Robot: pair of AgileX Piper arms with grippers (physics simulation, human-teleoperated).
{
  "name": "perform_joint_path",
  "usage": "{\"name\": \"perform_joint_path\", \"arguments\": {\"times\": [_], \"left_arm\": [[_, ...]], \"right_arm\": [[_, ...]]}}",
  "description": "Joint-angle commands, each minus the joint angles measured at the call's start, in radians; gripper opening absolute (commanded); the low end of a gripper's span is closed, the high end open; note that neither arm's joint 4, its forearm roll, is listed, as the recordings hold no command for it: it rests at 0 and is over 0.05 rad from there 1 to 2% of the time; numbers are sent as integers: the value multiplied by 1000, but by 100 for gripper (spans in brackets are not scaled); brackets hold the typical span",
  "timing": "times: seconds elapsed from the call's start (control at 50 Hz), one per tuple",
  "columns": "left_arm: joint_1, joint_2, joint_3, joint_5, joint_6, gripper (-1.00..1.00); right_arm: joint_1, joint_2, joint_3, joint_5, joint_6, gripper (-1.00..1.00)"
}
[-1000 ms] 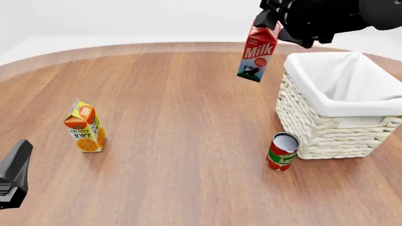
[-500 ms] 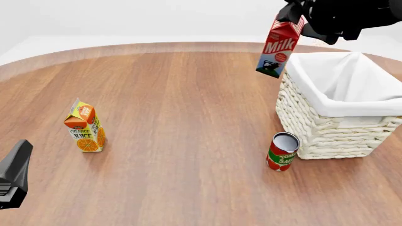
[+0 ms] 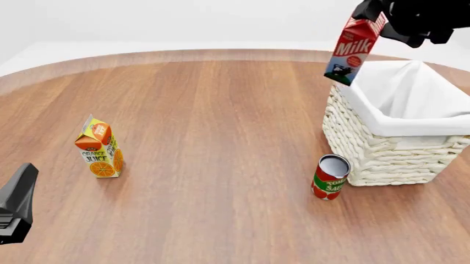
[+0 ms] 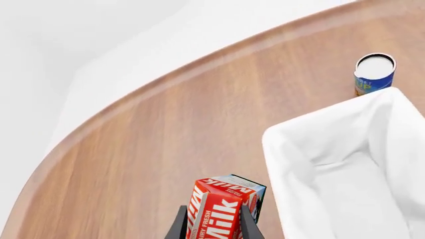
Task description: Pick the milk and place it in the basket.
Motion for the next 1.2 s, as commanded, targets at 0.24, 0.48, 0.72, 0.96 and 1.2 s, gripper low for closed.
{"name": "perform_joint_path", "arguments": {"times": [0.24,0.48,0.72,0.96,1.2], "left_arm": [[0,0,0,0,0,100],[0,0,0,0,0,100],[0,0,0,0,0,100],[0,0,0,0,0,100],[0,0,0,0,0,100]], "right_arm": [[-87,-4,-42,-2,17,-100],[-140,-9,-56,11,15,-100],[-183,-3,-65,19,13,-100],[-224,8,-72,25,13,-100],[-260,14,-75,36,-3,-100]]}}
